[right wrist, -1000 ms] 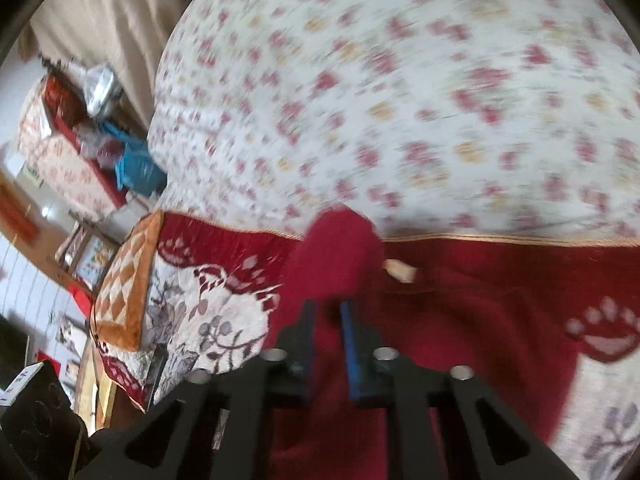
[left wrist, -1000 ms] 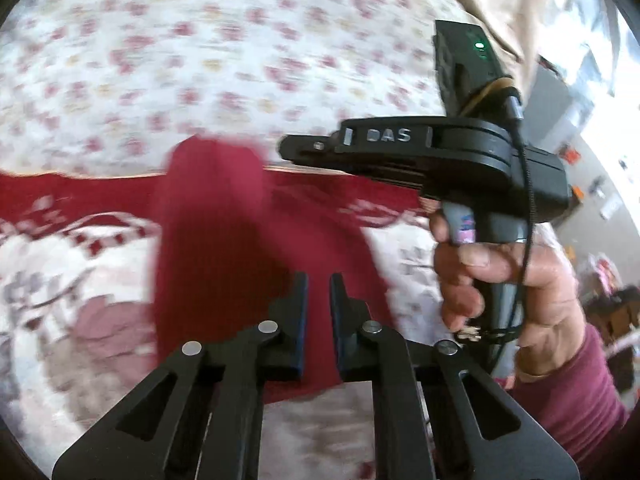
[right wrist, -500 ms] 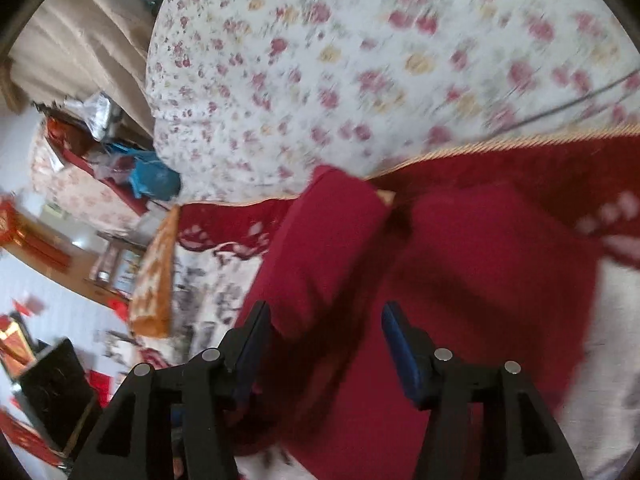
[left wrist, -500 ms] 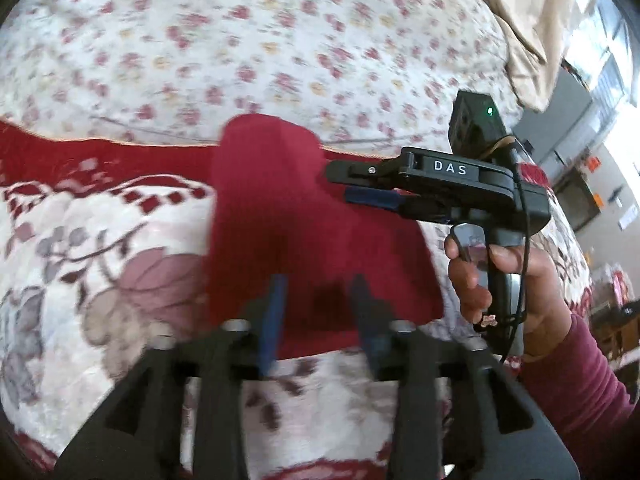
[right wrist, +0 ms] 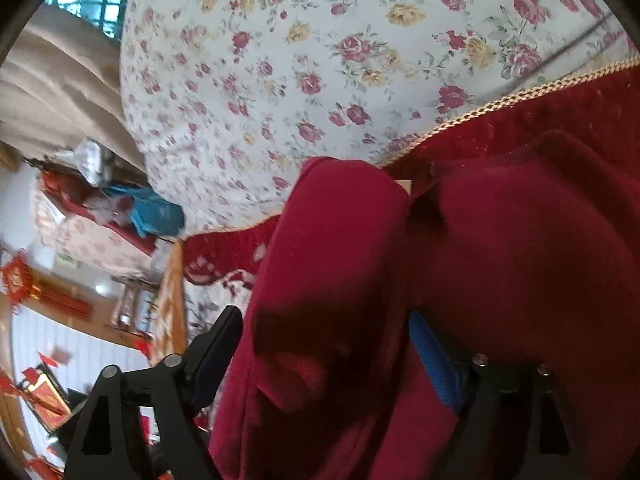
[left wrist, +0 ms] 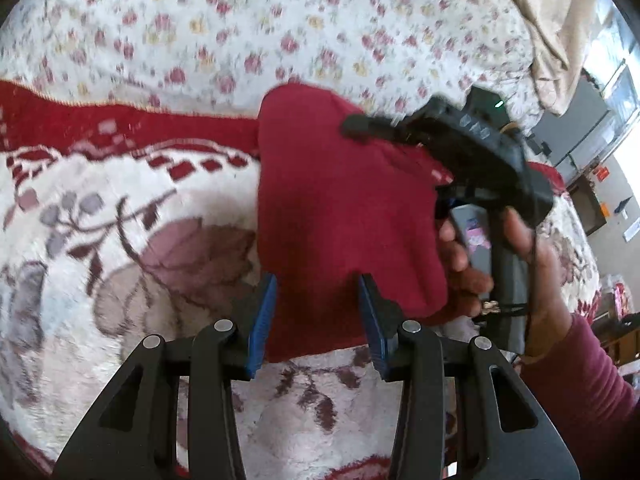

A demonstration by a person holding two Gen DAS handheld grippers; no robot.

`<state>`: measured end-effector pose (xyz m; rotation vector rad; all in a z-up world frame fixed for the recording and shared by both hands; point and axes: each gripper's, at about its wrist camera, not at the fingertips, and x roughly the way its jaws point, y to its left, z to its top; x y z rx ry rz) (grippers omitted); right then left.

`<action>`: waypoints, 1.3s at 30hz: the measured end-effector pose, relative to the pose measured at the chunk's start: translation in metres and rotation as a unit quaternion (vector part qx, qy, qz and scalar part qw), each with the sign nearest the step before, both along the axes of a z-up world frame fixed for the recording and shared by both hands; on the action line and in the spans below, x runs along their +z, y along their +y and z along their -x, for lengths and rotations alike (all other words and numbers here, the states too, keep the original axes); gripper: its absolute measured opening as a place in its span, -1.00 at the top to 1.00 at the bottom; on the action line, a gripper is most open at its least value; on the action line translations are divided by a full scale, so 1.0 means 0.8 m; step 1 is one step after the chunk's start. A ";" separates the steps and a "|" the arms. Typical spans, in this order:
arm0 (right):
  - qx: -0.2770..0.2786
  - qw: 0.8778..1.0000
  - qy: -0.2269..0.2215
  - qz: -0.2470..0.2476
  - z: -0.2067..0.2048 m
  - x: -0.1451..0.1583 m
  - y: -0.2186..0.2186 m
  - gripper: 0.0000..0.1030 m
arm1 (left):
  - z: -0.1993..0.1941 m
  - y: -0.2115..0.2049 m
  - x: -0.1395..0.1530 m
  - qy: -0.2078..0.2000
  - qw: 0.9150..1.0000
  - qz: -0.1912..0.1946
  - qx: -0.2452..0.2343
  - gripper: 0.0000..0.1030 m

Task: Fold small clothes

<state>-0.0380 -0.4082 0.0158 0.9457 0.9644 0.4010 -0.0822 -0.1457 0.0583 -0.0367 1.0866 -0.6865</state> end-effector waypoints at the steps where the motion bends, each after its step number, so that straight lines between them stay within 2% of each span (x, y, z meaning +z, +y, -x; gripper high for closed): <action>1: 0.000 1.000 -0.005 -0.002 0.000 0.000 0.003 -0.69 | -0.001 -0.003 -0.007 0.004 1.000 -0.005 -0.001 0.23; 5: 0.032 0.999 -0.017 0.025 -0.008 0.005 0.025 -0.69 | -0.001 -0.010 -0.015 0.002 1.000 -0.019 -0.003 0.23; 6: 0.043 0.998 -0.021 0.044 -0.011 0.007 0.031 -0.62 | 0.000 -0.011 -0.014 0.000 1.000 -0.022 -0.002 0.23; 7: 0.047 0.997 -0.026 0.057 -0.011 0.008 0.035 -0.19 | 0.000 -0.012 -0.013 0.000 1.000 -0.023 -0.001 0.23; 8: 0.054 0.996 -0.030 0.060 -0.012 0.007 0.040 0.06 | 0.000 -0.012 -0.011 0.001 1.000 -0.024 -0.001 0.23; 10: 0.056 0.995 -0.033 0.079 -0.009 0.013 0.047 0.34 | 0.001 -0.011 -0.004 0.001 1.000 -0.023 -0.002 0.23; 12: 0.060 0.990 -0.055 0.120 -0.002 0.031 0.049 0.53 | 0.004 -0.011 0.009 -0.008 1.000 -0.017 -0.005 0.23; 13: 0.061 0.986 -0.068 0.141 0.003 0.045 0.048 0.55 | 0.006 -0.012 0.016 -0.014 1.000 -0.014 -0.007 0.23; 17: 0.064 0.976 -0.083 0.190 0.023 0.086 0.026 0.58 | 0.010 -0.020 0.039 -0.034 0.999 0.005 -0.012 0.23; 21: 0.056 0.970 -0.076 0.223 0.045 0.103 -0.010 0.59 | 0.006 -0.040 0.038 -0.033 0.999 0.000 -0.016 0.23; 26: 0.032 0.963 -0.028 0.265 0.061 0.086 -0.067 0.59 | 0.005 -0.078 0.015 -0.026 0.999 -0.024 -0.030 0.23; 28: 0.034 0.951 0.008 0.307 0.055 0.060 -0.073 0.59 | 0.004 -0.092 0.001 -0.020 0.999 -0.034 -0.035 0.23; 29: 0.030 0.949 0.017 0.313 0.053 0.049 -0.075 0.59 | 0.006 -0.100 -0.004 -0.026 0.998 -0.049 -0.036 0.23; 30: 0.024 0.951 0.020 0.307 0.052 0.042 -0.077 0.55 | 0.009 -0.104 -0.005 -0.031 0.997 -0.058 -0.038 0.23; 32: 0.007 0.952 0.031 0.303 0.054 0.042 -0.086 0.08 | 0.011 -0.107 -0.008 -0.039 0.996 -0.072 -0.041 0.23; 33: -0.013 0.947 0.043 0.319 0.059 0.052 -0.091 -0.03 | 0.012 -0.106 -0.008 -0.040 0.996 -0.073 -0.040 0.23; 36: -0.027 0.942 0.029 0.333 0.082 0.089 -0.090 -0.03 | 0.011 -0.104 -0.010 -0.040 0.996 -0.072 -0.035 0.19; 39: 0.030 0.946 -0.020 0.322 0.111 0.118 -0.050 -0.03 | 0.009 -0.104 -0.014 -0.037 0.996 -0.071 -0.027 0.19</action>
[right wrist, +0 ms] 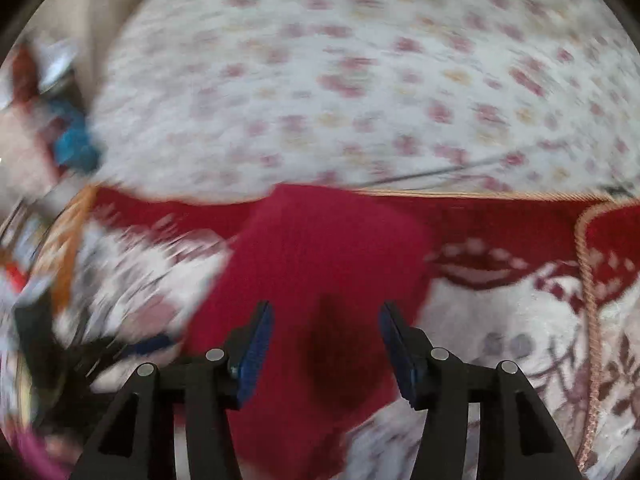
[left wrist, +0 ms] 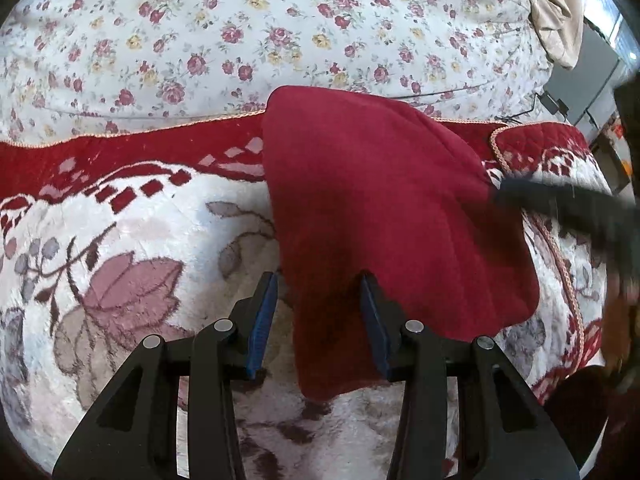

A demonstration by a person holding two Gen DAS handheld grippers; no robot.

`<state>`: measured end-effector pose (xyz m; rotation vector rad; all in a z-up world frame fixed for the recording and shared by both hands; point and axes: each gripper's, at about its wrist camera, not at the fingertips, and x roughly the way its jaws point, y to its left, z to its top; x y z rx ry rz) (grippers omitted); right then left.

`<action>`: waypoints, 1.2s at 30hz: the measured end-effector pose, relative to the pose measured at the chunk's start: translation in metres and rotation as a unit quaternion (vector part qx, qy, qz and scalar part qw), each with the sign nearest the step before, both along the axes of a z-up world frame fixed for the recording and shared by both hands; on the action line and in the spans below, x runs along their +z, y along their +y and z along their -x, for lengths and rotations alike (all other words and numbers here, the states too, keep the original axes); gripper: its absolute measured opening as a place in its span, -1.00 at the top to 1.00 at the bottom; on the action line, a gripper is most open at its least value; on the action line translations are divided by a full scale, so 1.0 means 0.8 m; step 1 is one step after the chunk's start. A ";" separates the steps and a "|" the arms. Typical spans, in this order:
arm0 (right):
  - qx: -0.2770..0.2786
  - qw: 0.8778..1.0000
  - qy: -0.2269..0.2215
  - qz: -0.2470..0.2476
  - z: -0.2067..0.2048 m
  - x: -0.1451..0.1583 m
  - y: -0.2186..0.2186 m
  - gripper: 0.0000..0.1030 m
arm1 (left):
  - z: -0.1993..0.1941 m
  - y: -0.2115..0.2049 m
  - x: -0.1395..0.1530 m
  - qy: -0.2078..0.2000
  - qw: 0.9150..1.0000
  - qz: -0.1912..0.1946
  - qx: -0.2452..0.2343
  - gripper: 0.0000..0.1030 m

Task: Fold small clothes

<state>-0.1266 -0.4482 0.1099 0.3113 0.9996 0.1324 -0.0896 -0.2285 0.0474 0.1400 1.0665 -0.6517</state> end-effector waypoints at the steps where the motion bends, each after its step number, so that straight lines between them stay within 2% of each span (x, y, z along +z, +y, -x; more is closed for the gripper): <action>1: 0.029 1.000 0.006 0.006 0.009 -0.003 0.020 0.00 | 0.001 0.000 -0.001 -0.002 1.000 -0.002 0.002 0.19; 4: 0.057 0.996 0.059 0.044 0.027 -0.048 0.047 0.15 | 0.007 -0.001 -0.003 -0.006 1.000 -0.009 -0.001 0.18; 6: 0.055 0.996 0.061 0.044 0.037 -0.071 0.044 0.14 | 0.011 0.000 -0.003 -0.012 1.000 -0.014 0.002 0.18; 7: 0.055 0.996 0.050 0.043 0.041 -0.070 0.042 0.15 | 0.013 0.000 -0.001 -0.017 1.000 -0.015 0.003 0.18; 9: 0.055 0.996 0.058 0.038 0.039 -0.057 0.037 0.15 | 0.016 -0.001 0.006 -0.028 0.999 -0.021 0.005 0.18; 12: 0.009 1.000 0.022 -0.001 0.030 -0.021 0.013 0.15 | 0.017 -0.007 0.011 -0.041 0.999 -0.027 0.008 0.18; 15: -0.024 1.000 0.007 0.017 0.012 -0.016 -0.001 0.14 | 0.017 -0.014 0.005 -0.047 0.998 -0.039 0.007 0.18; 18: -0.050 0.998 0.012 0.042 -0.023 -0.031 -0.011 0.14 | 0.016 -0.018 0.000 -0.050 0.998 -0.043 0.006 0.17; 20: -0.064 0.996 0.031 0.053 -0.047 -0.055 -0.018 0.14 | 0.014 -0.018 -0.002 -0.049 0.998 -0.041 0.006 0.15; 23: -0.077 0.995 0.045 0.042 -0.071 -0.088 -0.028 0.13 | 0.011 -0.018 -0.002 -0.049 0.998 -0.039 0.011 0.04; 25: -0.080 0.995 0.044 0.033 -0.075 -0.101 -0.033 0.06 | 0.011 -0.019 -0.002 -0.048 0.998 -0.038 0.012 0.04; 30: -0.080 0.995 0.049 0.039 -0.067 -0.092 -0.032 0.04 | 0.017 -0.020 -0.002 -0.056 0.997 -0.047 0.015 0.04; 33: -0.085 0.995 0.045 0.041 -0.046 -0.065 -0.025 0.04 | 0.018 -0.018 -0.003 -0.055 0.997 -0.045 0.019 0.04; 36: -0.055 0.997 0.027 0.057 -0.007 -0.036 0.000 0.04 | 0.019 -0.017 -0.003 -0.054 0.997 -0.042 0.024 0.04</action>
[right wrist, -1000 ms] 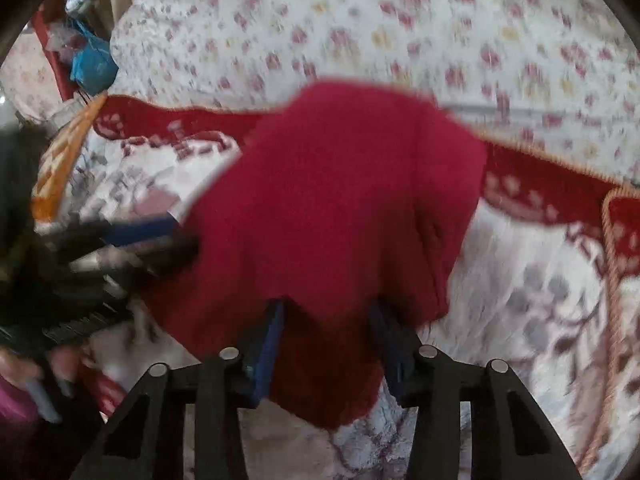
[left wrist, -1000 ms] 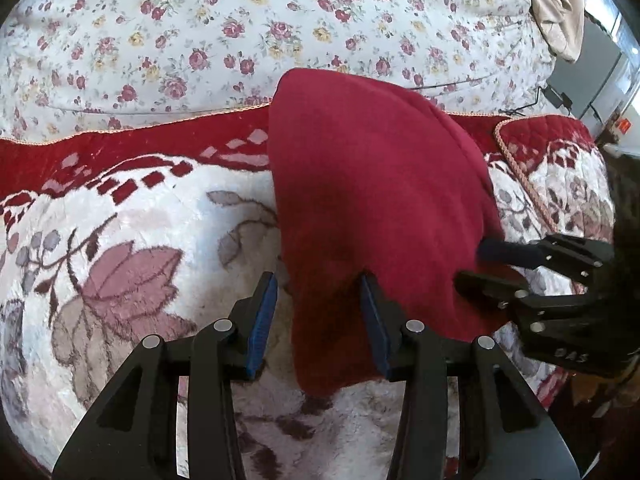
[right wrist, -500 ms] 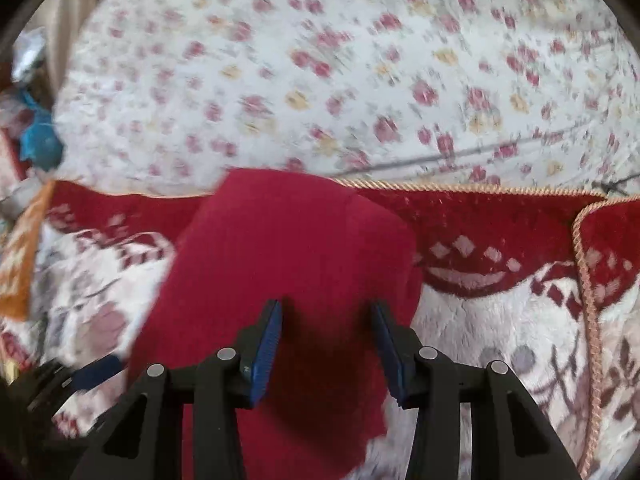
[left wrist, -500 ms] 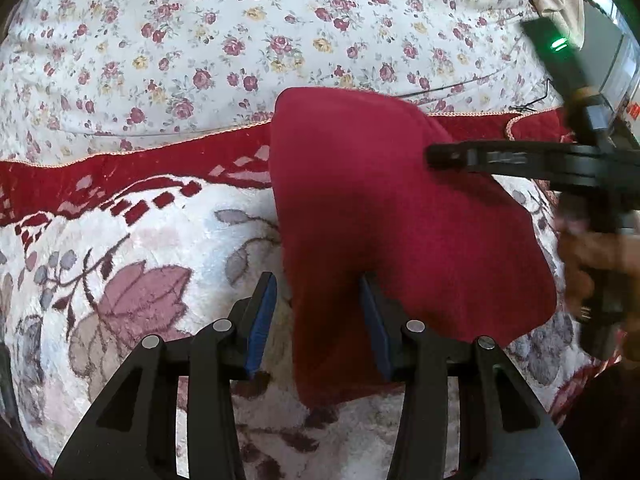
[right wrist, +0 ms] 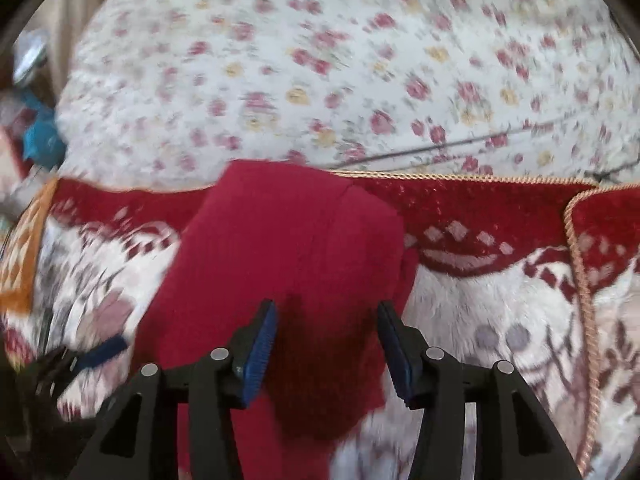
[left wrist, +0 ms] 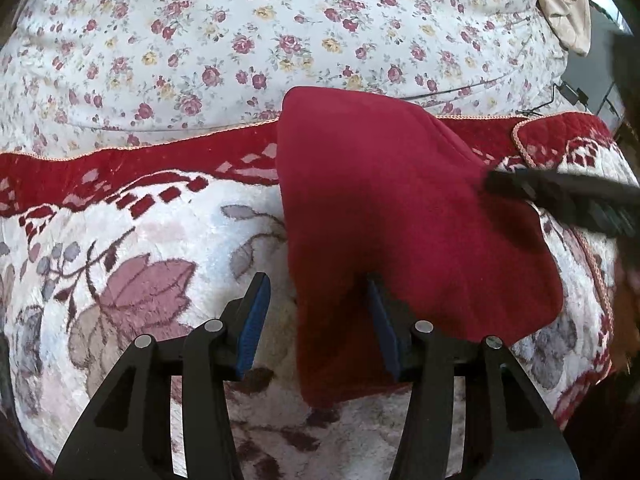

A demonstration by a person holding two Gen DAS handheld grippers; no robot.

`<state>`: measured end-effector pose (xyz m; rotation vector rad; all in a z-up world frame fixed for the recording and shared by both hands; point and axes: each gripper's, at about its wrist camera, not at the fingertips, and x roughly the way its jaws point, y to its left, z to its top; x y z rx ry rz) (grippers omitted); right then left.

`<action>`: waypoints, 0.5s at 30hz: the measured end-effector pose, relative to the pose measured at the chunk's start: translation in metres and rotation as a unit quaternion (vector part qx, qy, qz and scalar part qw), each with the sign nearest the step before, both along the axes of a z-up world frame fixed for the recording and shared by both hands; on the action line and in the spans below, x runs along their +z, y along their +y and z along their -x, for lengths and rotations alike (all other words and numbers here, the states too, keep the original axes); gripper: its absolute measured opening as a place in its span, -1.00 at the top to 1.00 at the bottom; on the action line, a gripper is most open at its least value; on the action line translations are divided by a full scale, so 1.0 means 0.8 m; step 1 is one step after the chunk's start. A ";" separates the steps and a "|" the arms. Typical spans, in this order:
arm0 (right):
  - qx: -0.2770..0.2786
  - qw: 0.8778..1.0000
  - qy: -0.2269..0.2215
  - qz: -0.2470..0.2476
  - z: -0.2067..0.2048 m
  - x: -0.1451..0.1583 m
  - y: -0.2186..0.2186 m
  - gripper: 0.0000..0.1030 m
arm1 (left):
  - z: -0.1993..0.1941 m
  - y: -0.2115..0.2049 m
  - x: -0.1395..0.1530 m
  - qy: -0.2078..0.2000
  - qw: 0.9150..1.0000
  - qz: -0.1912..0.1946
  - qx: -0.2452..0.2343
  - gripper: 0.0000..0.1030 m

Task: Fold small clothes

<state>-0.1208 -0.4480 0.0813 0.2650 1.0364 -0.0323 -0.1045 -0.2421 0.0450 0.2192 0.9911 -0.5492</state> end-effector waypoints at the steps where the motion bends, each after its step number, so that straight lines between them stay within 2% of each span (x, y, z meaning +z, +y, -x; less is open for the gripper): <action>1: 0.005 1.000 -0.001 0.001 0.010 0.003 0.006 0.04 | 0.001 0.000 0.000 -0.001 1.000 0.000 0.002 0.04; 4: 0.014 1.000 0.012 -0.003 0.039 -0.004 0.017 0.02 | 0.002 0.000 -0.001 -0.001 1.000 0.001 0.006 0.04; 7: 0.024 0.999 0.046 0.011 0.050 -0.037 0.024 -0.06 | -0.004 0.003 0.000 0.026 1.000 0.010 0.006 0.04; 9: 0.014 0.998 0.052 -0.026 0.053 -0.051 0.014 -0.10 | -0.012 0.012 0.006 0.050 0.998 0.037 0.004 0.04; 11: -0.002 0.997 0.041 -0.071 0.056 -0.044 -0.005 -0.10 | -0.022 0.019 0.012 0.069 0.995 0.073 0.001 0.04; 12: -0.008 0.996 0.029 -0.083 0.057 -0.038 -0.013 -0.16 | -0.029 0.022 0.015 0.079 0.993 0.090 0.002 0.04; 14: -0.031 0.995 -0.003 -0.091 0.057 -0.026 -0.029 -0.45 | -0.042 0.022 0.016 0.089 0.990 0.110 0.001 -0.01; 15: -0.042 0.994 -0.021 -0.100 0.055 -0.024 -0.040 -0.64 | -0.047 0.019 0.015 0.093 0.989 0.116 -0.003 -0.24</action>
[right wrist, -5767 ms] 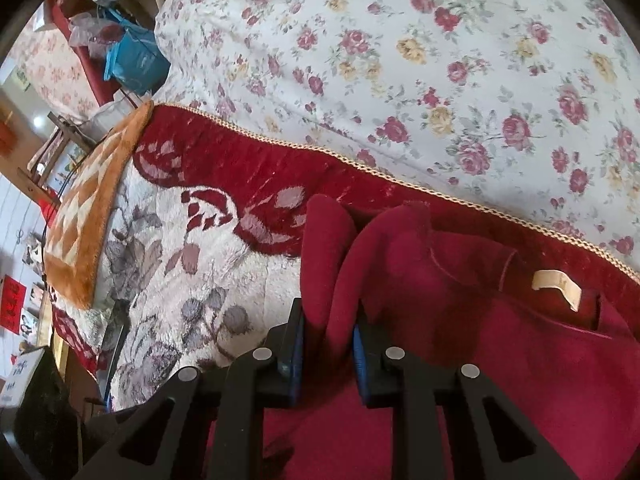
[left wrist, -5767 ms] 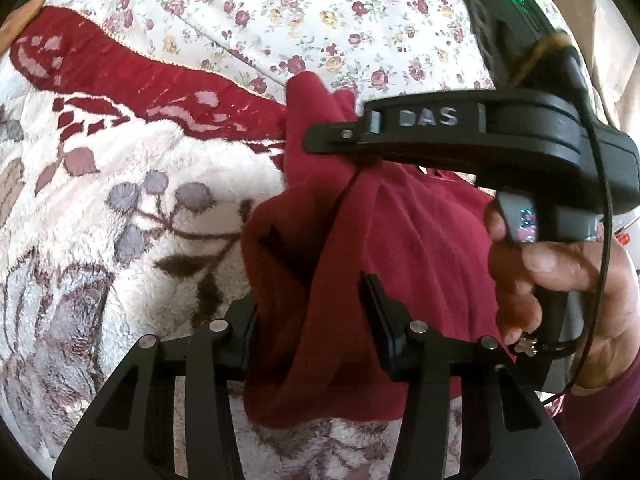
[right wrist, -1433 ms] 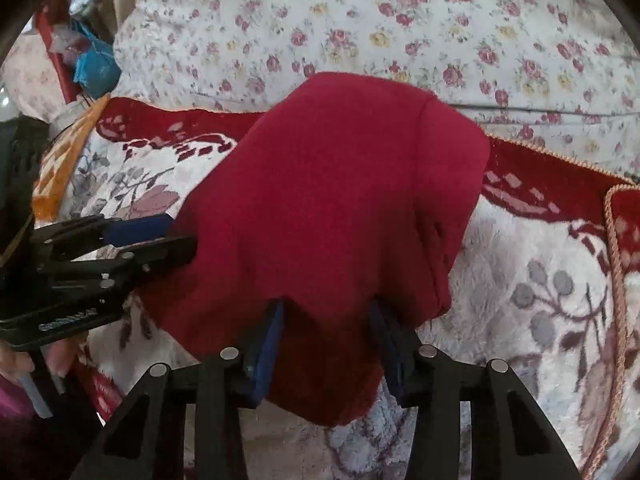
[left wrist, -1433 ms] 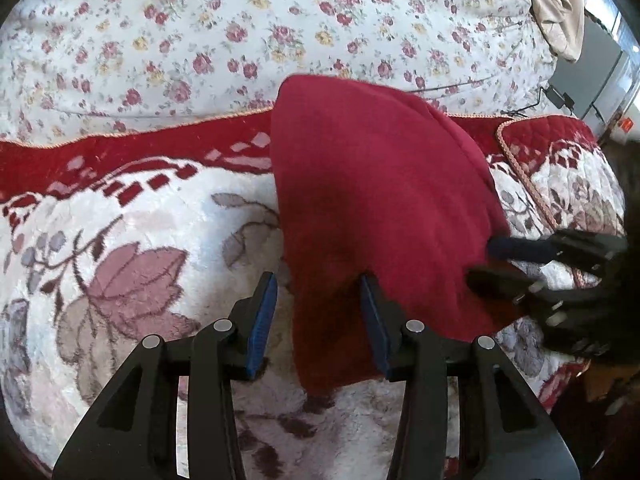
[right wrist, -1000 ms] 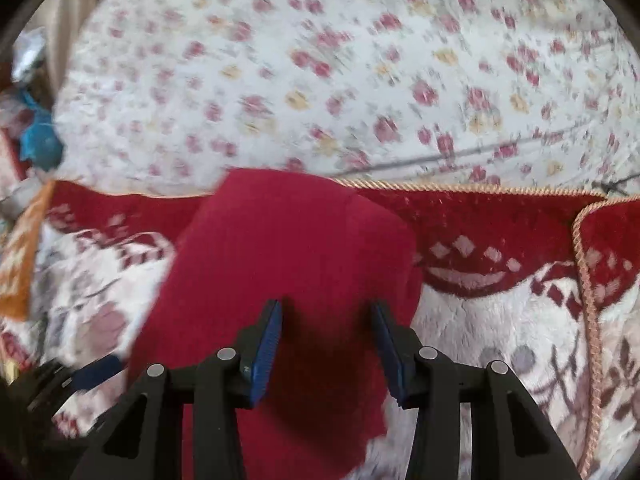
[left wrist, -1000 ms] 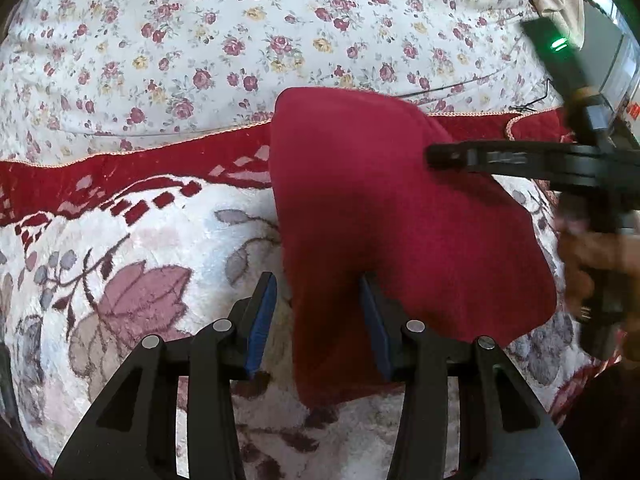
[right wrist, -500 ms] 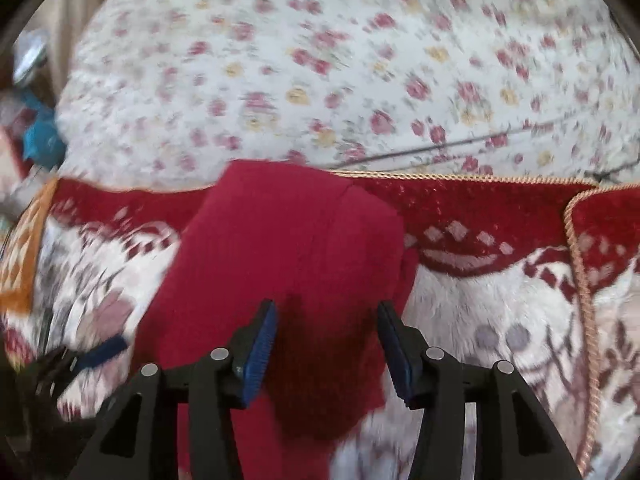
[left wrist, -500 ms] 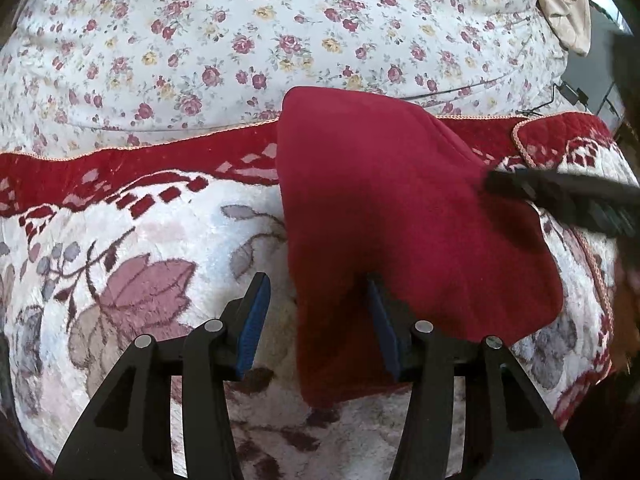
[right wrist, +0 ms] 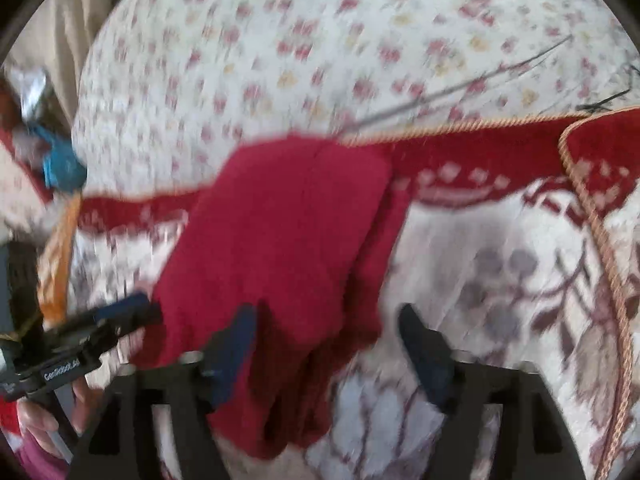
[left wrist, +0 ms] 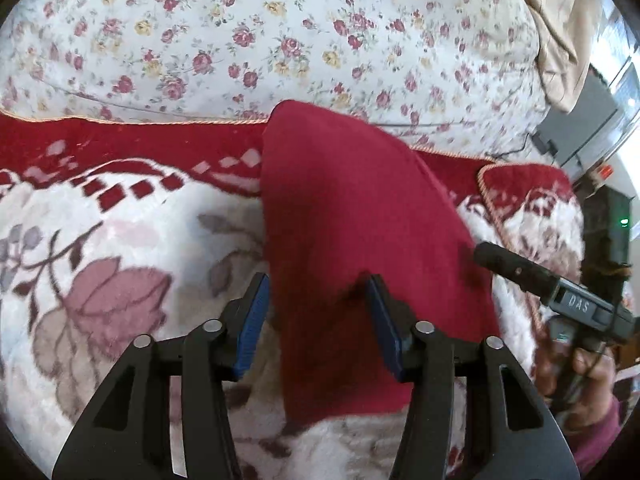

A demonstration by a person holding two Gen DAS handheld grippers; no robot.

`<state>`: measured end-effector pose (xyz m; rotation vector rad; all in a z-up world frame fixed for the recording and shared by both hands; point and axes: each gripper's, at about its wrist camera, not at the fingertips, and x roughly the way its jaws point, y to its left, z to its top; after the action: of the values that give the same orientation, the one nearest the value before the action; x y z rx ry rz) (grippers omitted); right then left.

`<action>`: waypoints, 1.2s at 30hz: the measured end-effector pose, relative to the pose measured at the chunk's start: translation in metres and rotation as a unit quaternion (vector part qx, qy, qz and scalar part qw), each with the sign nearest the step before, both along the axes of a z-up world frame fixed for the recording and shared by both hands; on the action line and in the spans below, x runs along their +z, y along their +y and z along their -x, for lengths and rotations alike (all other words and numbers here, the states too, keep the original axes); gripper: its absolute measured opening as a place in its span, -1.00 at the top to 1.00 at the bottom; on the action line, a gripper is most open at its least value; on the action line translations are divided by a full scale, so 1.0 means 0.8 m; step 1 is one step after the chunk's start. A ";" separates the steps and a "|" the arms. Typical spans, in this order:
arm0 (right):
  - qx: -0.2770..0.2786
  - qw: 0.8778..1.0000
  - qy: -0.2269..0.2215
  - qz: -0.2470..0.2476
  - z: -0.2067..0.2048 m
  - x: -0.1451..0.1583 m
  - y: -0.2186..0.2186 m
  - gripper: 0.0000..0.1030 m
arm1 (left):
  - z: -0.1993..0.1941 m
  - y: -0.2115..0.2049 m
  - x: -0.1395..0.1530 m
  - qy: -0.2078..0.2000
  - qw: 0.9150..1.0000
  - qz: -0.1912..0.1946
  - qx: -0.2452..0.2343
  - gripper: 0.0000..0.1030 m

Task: Fold small clothes

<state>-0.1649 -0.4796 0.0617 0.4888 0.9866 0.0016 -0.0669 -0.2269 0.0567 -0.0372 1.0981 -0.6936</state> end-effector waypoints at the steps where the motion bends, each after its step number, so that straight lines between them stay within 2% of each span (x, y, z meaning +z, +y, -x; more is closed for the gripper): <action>1: -0.003 1.000 -0.011 -0.013 -0.003 -0.001 -0.007 -0.70 | -0.006 -0.003 -0.005 0.007 1.000 0.007 -0.004 -0.34; 3: 0.001 0.998 -0.014 -0.061 -0.018 -0.017 -0.019 -0.71 | -0.021 -0.010 -0.021 0.039 0.999 0.026 -0.009 -0.40; 4: 0.005 0.996 0.002 -0.088 -0.029 -0.033 -0.024 -0.71 | -0.026 -0.013 -0.027 0.053 0.998 0.034 -0.010 -0.40; 6: 0.007 0.993 0.025 -0.117 -0.045 -0.059 -0.029 -0.71 | -0.034 -0.018 -0.037 0.068 0.996 0.048 -0.012 -0.54; 8: 0.005 0.990 0.012 -0.140 -0.052 -0.073 -0.028 -0.79 | -0.039 -0.026 -0.044 0.070 0.996 0.050 -0.015 -0.60; 10: 0.006 0.990 -0.003 -0.140 -0.059 -0.075 -0.025 -0.80 | -0.044 -0.033 -0.054 0.084 0.995 0.047 -0.021 -0.62; 12: 0.023 0.990 -0.009 -0.136 -0.066 -0.073 -0.017 -0.78 | -0.048 -0.038 -0.059 0.100 0.994 0.050 -0.022 -0.62; 13: 0.027 0.991 -0.012 -0.128 -0.071 -0.073 -0.015 -0.63 | -0.048 -0.038 -0.058 0.098 0.994 0.047 -0.022 -0.60; 16: 0.035 0.994 -0.020 -0.105 -0.074 -0.067 -0.008 -0.24 | -0.043 -0.033 -0.048 0.088 0.995 0.047 -0.020 -0.33; 19: 0.039 0.992 -0.041 -0.112 -0.066 -0.045 -0.009 -0.02 | -0.027 -0.018 -0.023 0.079 0.995 0.057 -0.024 -0.19; 21: 0.048 0.989 -0.052 -0.128 -0.059 -0.028 -0.002 -0.01 | -0.009 -0.003 -0.004 0.071 0.995 0.061 -0.027 -0.18; 24: 0.076 0.985 -0.055 -0.143 -0.039 0.001 0.023 0.00 | 0.026 0.031 0.025 0.049 0.997 0.046 -0.023 -0.18; 28: 0.099 0.978 -0.036 -0.179 -0.018 0.007 0.060 0.00 | 0.064 0.073 0.022 0.058 0.998 0.020 -0.002 -0.18; 31: 0.120 0.982 0.002 -0.144 -0.008 -0.011 0.098 -0.04 | 0.078 0.088 -0.014 0.073 0.997 -0.018 0.010 -0.21; 33: 0.119 0.988 0.035 -0.087 -0.004 -0.025 0.116 -0.19 | 0.080 0.100 -0.032 0.083 0.996 -0.007 0.026 -0.38; 36: 0.122 0.992 0.020 -0.022 0.013 -0.006 0.130 -0.21 | 0.086 0.116 -0.022 0.082 0.996 0.009 0.039 -0.40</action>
<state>-0.1751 -0.3757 0.0571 0.4069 1.0823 0.2348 -0.1355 -0.1339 0.0387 -0.1532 1.2408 -0.6380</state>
